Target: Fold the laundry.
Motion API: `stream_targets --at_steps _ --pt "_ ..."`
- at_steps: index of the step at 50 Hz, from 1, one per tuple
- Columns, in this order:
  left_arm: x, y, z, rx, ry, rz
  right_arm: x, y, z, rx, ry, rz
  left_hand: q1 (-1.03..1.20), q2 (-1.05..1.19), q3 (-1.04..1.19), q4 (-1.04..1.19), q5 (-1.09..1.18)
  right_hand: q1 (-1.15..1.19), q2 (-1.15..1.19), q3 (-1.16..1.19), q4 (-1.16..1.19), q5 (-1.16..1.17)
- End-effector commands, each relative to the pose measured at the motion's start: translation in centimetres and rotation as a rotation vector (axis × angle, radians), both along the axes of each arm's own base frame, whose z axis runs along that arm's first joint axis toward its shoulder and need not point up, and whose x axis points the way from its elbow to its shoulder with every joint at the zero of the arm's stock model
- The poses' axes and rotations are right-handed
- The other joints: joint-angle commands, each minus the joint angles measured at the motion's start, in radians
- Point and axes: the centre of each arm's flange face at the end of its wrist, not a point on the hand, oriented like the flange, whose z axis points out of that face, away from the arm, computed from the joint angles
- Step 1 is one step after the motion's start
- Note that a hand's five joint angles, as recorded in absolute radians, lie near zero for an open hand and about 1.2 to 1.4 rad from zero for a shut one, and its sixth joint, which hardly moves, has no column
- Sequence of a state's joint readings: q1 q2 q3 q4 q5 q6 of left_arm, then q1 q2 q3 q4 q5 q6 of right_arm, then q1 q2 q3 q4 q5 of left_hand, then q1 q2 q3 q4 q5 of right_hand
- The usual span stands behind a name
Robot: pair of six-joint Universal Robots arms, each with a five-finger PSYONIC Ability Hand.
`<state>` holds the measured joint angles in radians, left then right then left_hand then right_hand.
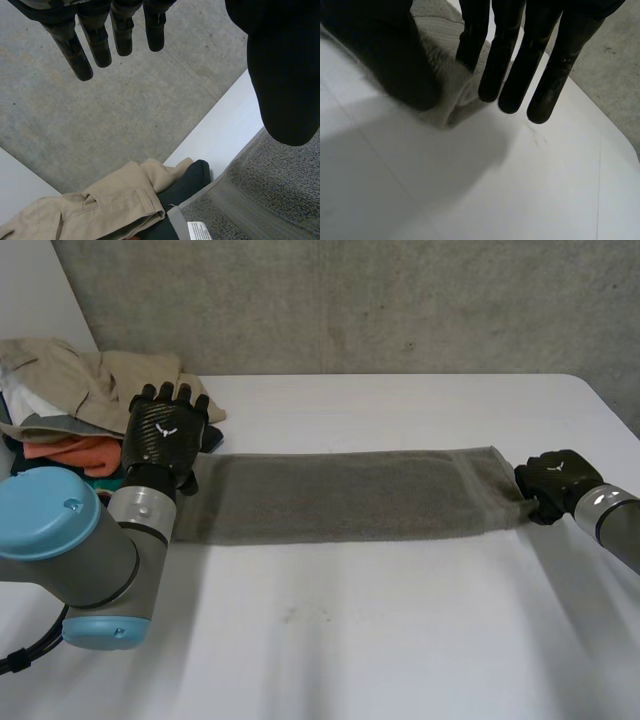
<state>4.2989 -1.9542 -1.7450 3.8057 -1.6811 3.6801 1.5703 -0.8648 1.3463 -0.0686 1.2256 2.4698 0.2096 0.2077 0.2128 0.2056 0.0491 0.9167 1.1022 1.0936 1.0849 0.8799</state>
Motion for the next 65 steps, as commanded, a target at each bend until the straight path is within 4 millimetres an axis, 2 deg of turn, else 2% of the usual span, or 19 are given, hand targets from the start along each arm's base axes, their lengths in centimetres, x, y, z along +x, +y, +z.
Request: stream_targets --at_steps 1,7,11,17,20,21,23,28,31,35,42,44,45,46,47,52,57,61,65 --pt "0.1 0.1 0.2 -0.002 0.0 0.004 -1.5 0.2 1.2 -0.027 0.025 -0.063 -0.035 -0.033 -0.038 -0.031 -0.049 0.48 0.294 0.303 0.311 0.342" --pt "0.4 0.3 0.3 -0.001 -0.001 0.009 -7.9 -0.9 5.5 -0.183 0.126 -0.225 -0.035 -0.033 -0.038 -0.031 -0.049 0.48 0.294 0.303 0.311 0.342" --pt "0.6 0.4 0.2 0.006 -0.004 0.013 -10.8 -2.0 6.3 -0.26 0.274 -0.268 -0.035 -0.033 -0.038 -0.031 -0.049 0.48 0.294 0.303 0.311 0.342" --pt "1.1 0.4 0.2 0.012 -0.005 0.026 -12.5 -3.0 7.5 -0.366 0.43 -0.283 -0.035 -0.033 -0.038 -0.031 -0.049 0.48 0.294 0.303 0.311 0.342" --pt "1.0 0.4 0.2 0.011 -0.004 0.024 -9.1 -3.0 8.2 -0.436 0.407 -0.207 -0.035 -0.033 -0.038 -0.031 -0.049 0.48 0.294 0.303 0.311 0.342" --pt "1.0 0.4 0.2 0.011 -0.004 0.024 -6.0 -2.6 8.4 -0.477 0.374 -0.141 -0.035 -0.033 -0.038 -0.031 -0.049 0.48 0.294 0.303 0.311 0.342" --pt "1.0 0.4 0.3 0.008 -0.001 0.024 -3.4 -2.1 8.7 -0.512 0.346 -0.087 -0.035 -0.033 -0.038 -0.031 -0.049 0.48 0.294 0.303 0.311 0.342" --pt "1.0 0.4 0.3 0.009 0.0 0.024 7.0 2.1 10.0 -0.654 0.232 0.189 -0.035 -0.033 -0.038 -0.031 -0.049 0.48 0.294 0.303 0.311 0.342" --pt "1.0 0.5 0.3 0.01 0.0 0.022 11.3 4.9 10.2 -0.696 0.185 0.337 -0.035 -0.033 -0.038 -0.031 -0.049 0.48 0.294 0.303 0.311 0.342" --pt "0.9 0.5 0.3 0.01 0.0 0.019 18.8 11.3 6.5 -0.672 0.106 0.668 -0.035 -0.033 -0.038 -0.031 -0.049 0.48 0.294 0.303 0.311 0.342" --pt "0.6 0.4 0.4 0.004 0.0 0.015 23.6 17.3 -0.6 -0.575 0.095 0.925 -0.035 -0.033 -0.038 -0.031 -0.049 0.48 0.294 0.303 0.311 0.342" --pt "0.5 0.3 0.3 0.005 -0.003 0.013 23.7 17.7 -1.6 -0.56 0.111 0.936 -0.035 -0.033 -0.038 -0.031 -0.049 0.48 0.294 0.303 0.311 0.342" --pt "0.5 0.3 0.2 0.005 -0.003 0.013 23.6 17.8 -2.1 -0.552 0.119 0.936 -0.035 -0.033 -0.038 -0.031 -0.049 0.274 0.089 0.097 0.106 0.136" --pt "0.4 0.3 0.4 0.0 -0.001 0.012 23.4 17.6 -2.1 -0.547 0.131 0.916 -0.035 -0.033 -0.038 -0.031 -0.049 -0.446 -0.631 -0.623 -0.614 -0.583" --pt "0.4 0.2 0.5 -0.004 0.001 0.01 23.3 17.6 -1.9 -0.543 0.131 0.903 -0.035 -0.033 -0.038 -0.031 -0.049 -0.742 -0.928 -0.919 -0.91 -0.88" --pt "-1.2 0.8 1.6 -0.036 0.023 -0.035 21.8 16.0 1.8 -0.532 0.094 0.704 -0.035 -0.033 -0.038 -0.031 -0.049 -0.742 -0.928 -0.919 -0.91 -0.88" --pt "-3.9 2.3 2.1 -0.057 0.035 -0.116 16.2 11.9 7.7 -0.37 -0.271 0.36 -0.035 -0.033 -0.038 -0.031 -0.049 -0.742 -0.928 -0.919 -0.91 -0.88" --pt "-6.6 4.0 2.3 -0.068 0.048 -0.199 12.5 11.0 8.2 -0.188 -0.478 0.208 -0.035 -0.033 -0.038 -0.031 -0.049 -0.742 -0.928 -0.919 -0.91 -0.88" --pt "-8.8 5.2 1.3 -0.055 0.043 -0.261 9.0 9.9 6.3 -0.059 -0.434 0.082 -0.035 -0.033 -0.038 -0.031 -0.049 -0.742 -0.928 -0.919 -0.91 -0.88"
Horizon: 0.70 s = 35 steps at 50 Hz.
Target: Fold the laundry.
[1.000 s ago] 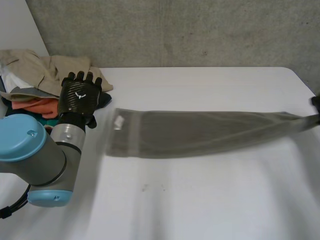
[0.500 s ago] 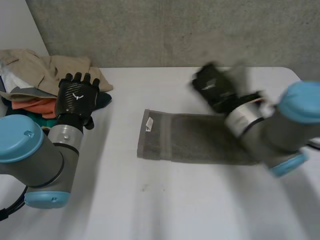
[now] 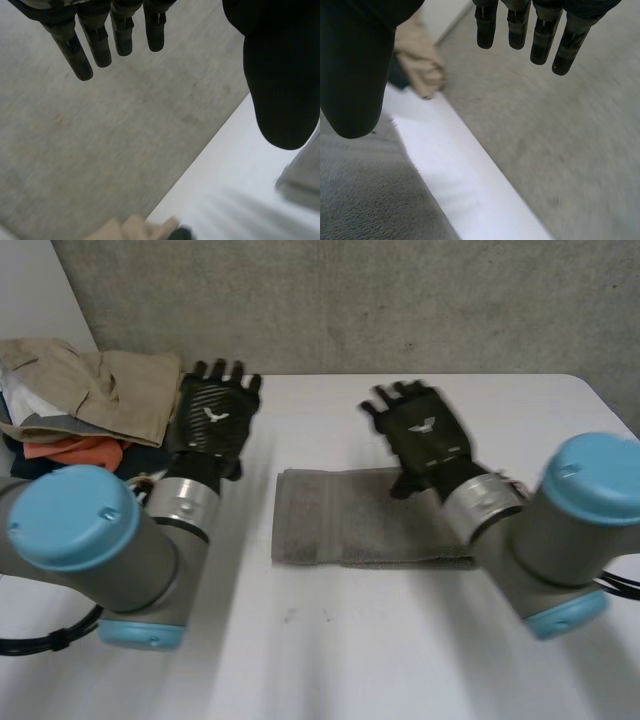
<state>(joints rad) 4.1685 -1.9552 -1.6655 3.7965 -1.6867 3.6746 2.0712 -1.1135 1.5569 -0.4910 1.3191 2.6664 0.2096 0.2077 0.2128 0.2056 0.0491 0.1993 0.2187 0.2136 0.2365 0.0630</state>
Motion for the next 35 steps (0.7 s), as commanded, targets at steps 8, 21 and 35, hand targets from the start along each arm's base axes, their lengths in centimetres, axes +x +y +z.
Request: stream_targets --at_steps 8,21,35 --pt "-6.7 3.3 -3.3 0.069 -0.056 -0.18 -11.1 -2.6 -5.5 0.488 0.08 -0.33 -0.035 -0.033 -0.038 -0.031 -0.049 -0.025 -0.044 -0.039 -0.062 -0.063" --pt "-4.9 3.4 -2.6 0.112 -0.074 -0.146 -11.7 -4.6 -4.9 0.404 0.115 -0.351 -0.031 -0.029 -0.035 -0.027 -0.045 1.197 1.178 1.183 1.16 1.159" --pt "-0.8 3.5 -1.1 0.124 -0.067 -0.066 -5.1 -0.8 -2.0 0.39 0.037 -0.243 -0.031 -0.029 -0.034 -0.027 -0.045 0.032 0.013 0.018 -0.005 -0.006"
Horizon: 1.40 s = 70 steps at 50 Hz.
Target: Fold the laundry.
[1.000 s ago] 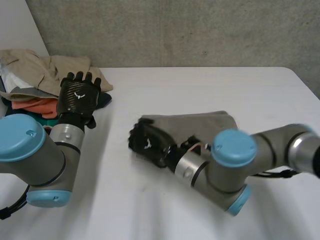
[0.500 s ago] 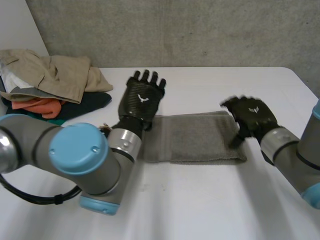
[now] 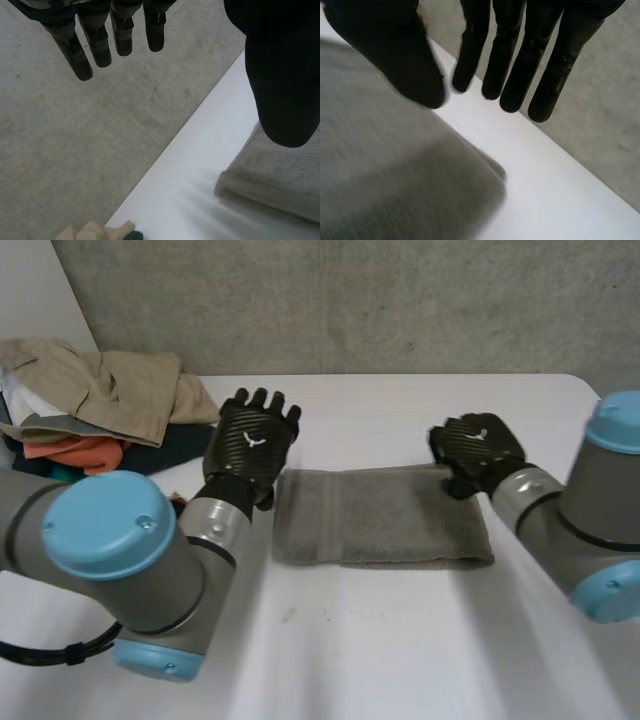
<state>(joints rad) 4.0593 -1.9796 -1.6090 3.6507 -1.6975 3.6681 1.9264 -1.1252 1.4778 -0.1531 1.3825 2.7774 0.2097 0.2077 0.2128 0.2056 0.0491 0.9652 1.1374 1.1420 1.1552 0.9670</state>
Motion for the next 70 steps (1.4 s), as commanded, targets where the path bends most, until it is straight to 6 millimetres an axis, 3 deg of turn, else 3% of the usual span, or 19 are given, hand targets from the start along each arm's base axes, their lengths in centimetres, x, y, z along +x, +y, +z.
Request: stream_targets --at_steps 1,3,8,14,18,19,20,30,32,37,51,56,59,61,65,70 --pt "1.9 0.2 -0.5 0.03 -0.014 0.034 0.0 2.3 -2.2 0.112 0.02 -0.029 -0.031 -0.029 -0.034 -0.027 -0.045 -0.731 -0.903 -0.907 -0.921 -0.907" --pt "1.9 0.3 -0.8 0.039 -0.015 0.032 -0.7 2.4 -3.0 0.132 0.042 -0.034 -0.031 -0.029 -0.034 -0.027 -0.045 -0.722 -0.894 -0.899 -0.912 -0.898" --pt "2.0 0.3 -1.1 0.056 -0.007 0.033 -5.5 0.8 -5.5 0.206 0.094 -0.124 -0.031 -0.029 -0.034 -0.027 -0.045 -0.596 -0.768 -0.773 -0.786 -0.772" --pt "1.8 0.4 -1.3 0.068 0.008 0.026 -7.2 -0.4 -5.9 0.198 0.086 -0.152 -0.031 -0.029 -0.034 -0.027 -0.045 -0.411 -0.583 -0.588 -0.601 -0.587" --pt "1.8 0.4 -1.3 0.069 0.01 0.028 -7.1 -1.0 -6.6 0.2 0.077 -0.147 -0.031 -0.029 -0.034 -0.027 -0.045 -0.027 -0.199 -0.204 -0.217 -0.204" --pt "1.8 0.5 -1.3 0.069 0.01 0.026 -7.1 -1.3 -6.9 0.2 0.074 -0.148 -0.031 -0.029 -0.034 -0.027 -0.045 0.355 0.183 0.178 0.165 0.179" --pt "1.8 0.5 -1.3 0.07 0.009 0.026 -7.0 -1.4 -6.9 0.196 0.072 -0.147 -0.031 -0.029 -0.034 -0.027 -0.045 0.43 0.258 0.254 0.24 0.254" --pt "2.0 0.4 -1.0 0.064 0.014 0.032 -6.1 -1.9 -5.7 0.148 0.068 -0.135 -0.031 -0.029 -0.034 -0.027 -0.045 0.431 0.259 0.254 0.241 0.255" --pt "2.0 0.4 -1.0 0.064 0.014 0.034 -6.0 -1.6 -5.5 0.154 0.059 -0.138 -0.031 -0.029 -0.034 -0.027 -0.045 -0.035 -0.207 -0.211 -0.225 -0.211" --pt "2.1 0.4 -1.2 0.07 0.009 0.031 -6.0 -0.4 -5.7 0.197 0.039 -0.139 -0.031 -0.029 -0.034 -0.027 -0.045 -0.313 -0.485 -0.49 -0.503 -0.49" --pt "2.1 0.4 -1.4 0.074 0.006 0.031 -5.4 0.5 -6.4 0.225 0.041 -0.117 -0.028 -0.026 -0.032 -0.024 -0.042 -0.393 -0.565 -0.57 -0.583 -0.569" --pt "2.1 0.5 -1.5 0.079 0.005 0.029 -5.3 0.1 -7.1 0.229 0.049 -0.114 -0.028 -0.026 -0.032 -0.024 -0.042 -0.367 -0.539 -0.543 -0.557 -0.543" --pt "2.1 0.5 -1.5 0.078 0.003 0.029 -5.2 -0.3 -7.5 0.237 0.038 -0.113 -0.028 -0.026 -0.032 -0.024 -0.042 0.204 0.031 0.027 0.014 0.027" --pt "2.1 0.5 -1.5 0.078 0.003 0.029 -5.1 -0.6 -7.4 0.228 0.035 -0.11 -0.028 -0.026 -0.032 -0.024 -0.042 0.43 0.258 0.253 0.24 0.254" --pt "2.2 0.4 -1.6 0.079 0.003 0.031 -5.0 -1.6 -7.1 0.197 0.044 -0.122 -0.031 -0.029 -0.034 -0.027 -0.045 0.431 0.259 0.254 0.241 0.255" --pt "2.6 -0.1 -1.3 0.072 0.009 0.052 -3.9 -2.8 -3.9 0.042 0.117 -0.142 -0.031 -0.029 -0.034 -0.027 -0.045 0.431 0.259 0.254 0.241 0.255"
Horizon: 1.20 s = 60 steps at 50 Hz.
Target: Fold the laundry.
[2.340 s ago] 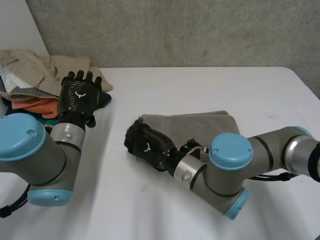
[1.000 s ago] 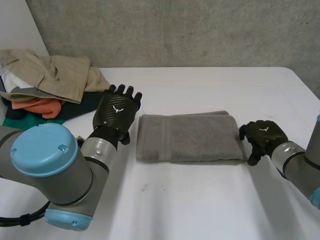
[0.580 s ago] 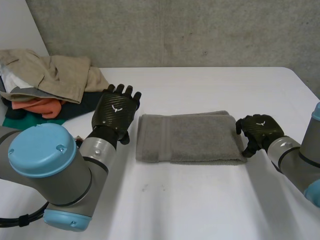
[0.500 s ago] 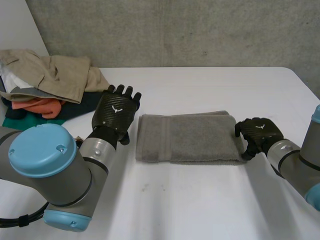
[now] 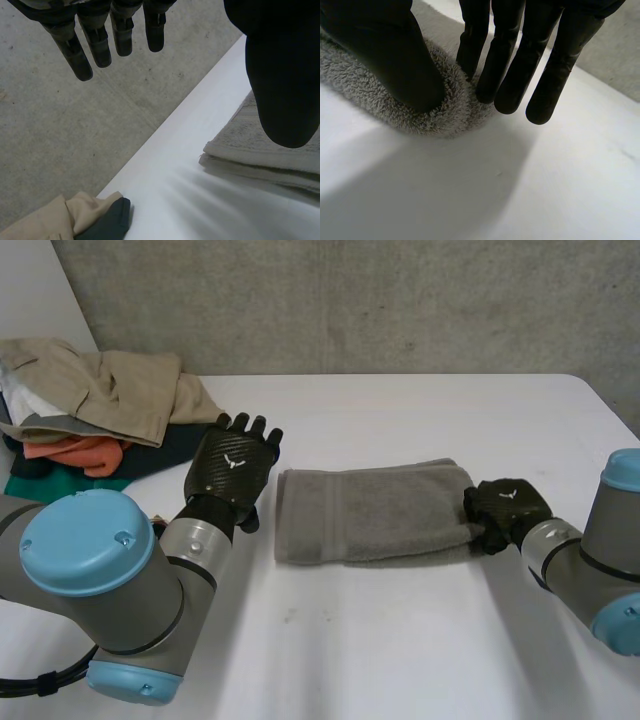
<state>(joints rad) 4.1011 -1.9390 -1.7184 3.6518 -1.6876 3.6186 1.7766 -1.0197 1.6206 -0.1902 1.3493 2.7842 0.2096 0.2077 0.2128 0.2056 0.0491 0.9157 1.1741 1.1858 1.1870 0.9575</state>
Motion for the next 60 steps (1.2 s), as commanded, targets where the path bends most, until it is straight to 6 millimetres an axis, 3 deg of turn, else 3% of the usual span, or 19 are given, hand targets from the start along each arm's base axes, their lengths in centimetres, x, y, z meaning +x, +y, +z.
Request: stream_targets --at_steps 1,5,6,8,10,13,15,17,18,21,25,26,30,32,34,39,52,57,60 --pt "0.6 -0.6 0.4 -0.007 0.005 0.025 1.8 -1.4 4.0 -0.193 0.097 0.008 -0.031 -0.029 -0.034 -0.027 -0.045 0.481 0.222 0.21 0.209 0.264" --pt "1.1 -1.1 0.9 -0.018 0.014 0.047 7.0 1.2 6.4 -0.335 0.147 0.166 -0.031 -0.029 -0.034 -0.027 -0.045 0.481 0.222 0.21 0.209 0.264" --pt "1.2 -1.3 1.0 -0.021 0.016 0.053 9.6 3.1 7.0 -0.379 0.148 0.251 -0.028 -0.027 -0.032 -0.024 -0.042 0.481 0.222 0.21 0.209 0.264" --pt "1.5 -1.6 1.1 -0.026 0.019 0.066 12.0 5.2 7.3 -0.421 0.139 0.342 -0.025 -0.024 -0.029 -0.021 -0.04 0.481 0.222 0.21 0.209 0.264" --pt "1.7 -1.9 1.2 -0.028 0.022 0.074 15.2 8.1 6.5 -0.454 0.118 0.483 -0.023 -0.021 -0.026 -0.019 -0.037 0.481 0.222 0.21 0.209 0.264" --pt "1.9 -2.3 1.3 -0.026 0.033 0.086 17.5 10.9 4.7 -0.443 0.094 0.619 -0.02 -0.018 -0.023 -0.016 -0.034 0.481 0.222 0.21 0.209 0.264" --pt "2.0 -2.4 1.3 -0.024 0.041 0.089 18.6 12.6 2.4 -0.401 0.098 0.7 -0.02 -0.018 -0.023 -0.016 -0.034 0.45 0.191 0.179 0.178 0.233" --pt "2.0 -2.6 1.5 -0.024 0.054 0.094 18.8 13.0 1.4 -0.375 0.103 0.71 -0.017 -0.015 -0.02 -0.013 -0.031 -0.228 -0.486 -0.498 -0.499 -0.444" --pt "2.0 -2.6 1.6 -0.024 0.057 0.093 18.8 12.8 1.0 -0.365 0.105 0.691 -0.02 -0.018 -0.023 -0.016 -0.034 -0.741 -1.0 -1.011 -1.012 -0.957" --pt "1.9 -2.8 1.9 -0.033 0.067 0.093 18.7 12.6 2.0 -0.361 0.082 0.642 -0.02 -0.018 -0.023 -0.016 -0.034 -0.741 -1.0 -1.011 -1.012 -0.957" --pt "1.1 -3.3 2.9 -0.062 0.09 0.08 17.4 10.7 5.1 -0.3 -0.084 0.483 -0.017 -0.015 -0.02 -0.013 -0.031 -0.741 -1.0 -1.011 -1.012 -0.957" --pt "1.0 -3.4 3.1 -0.068 0.095 0.077 16.0 8.9 6.3 -0.253 -0.178 0.391 -0.014 -0.012 -0.017 -0.01 -0.028 -0.741 -1.0 -1.011 -1.012 -0.957" --pt "-0.8 -3.3 3.1 -0.058 0.133 0.029 12.3 5.7 9.1 -0.15 -0.377 0.223 -0.011 -0.009 -0.014 -0.007 -0.025 -0.741 -1.0 -1.011 -1.012 -0.957" --pt "-2.5 -2.6 2.9 -0.029 0.161 -0.021 11.8 5.5 9.7 -0.104 -0.427 0.2 -0.011 -0.009 -0.014 -0.007 -0.025 -0.741 -1.0 -1.011 -1.012 -0.957" --pt "-3.3 -2.3 2.6 -0.002 0.17 -0.04 11.0 5.0 9.5 -0.037 -0.441 0.178 -0.008 -0.006 -0.011 -0.004 -0.022 -0.741 -1.0 -1.011 -1.012 -0.957" --pt "-4.3 -2.2 0.3 0.155 0.152 -0.047 11.2 3.7 7.5 0.055 -0.405 0.191 -0.008 -0.006 -0.011 -0.004 -0.022 -0.741 -1.0 -1.011 -1.012 -0.957" --pt "-3.4 -2.1 -4.1 0.372 -0.001 0.002 12.7 1.4 0.5 0.301 -0.254 0.198 -0.005 -0.003 -0.008 -0.001 -0.019 -0.741 -1.0 -1.011 -1.012 -0.957" --pt "-2.8 -2.4 -5.1 0.42 -0.056 0.019 12.7 1.2 0.7 0.241 -0.18 0.214 0.004 0.006 0.001 0.008 -0.01 -0.652 -0.91 -0.922 -0.923 -0.868" --pt "-2.9 -2.2 -4.5 0.417 -0.056 0.008 12.6 1.3 2.6 0.185 -0.166 0.219 0.004 0.006 0.001 0.008 -0.01 -0.613 -0.872 -0.884 -0.885 -0.83"
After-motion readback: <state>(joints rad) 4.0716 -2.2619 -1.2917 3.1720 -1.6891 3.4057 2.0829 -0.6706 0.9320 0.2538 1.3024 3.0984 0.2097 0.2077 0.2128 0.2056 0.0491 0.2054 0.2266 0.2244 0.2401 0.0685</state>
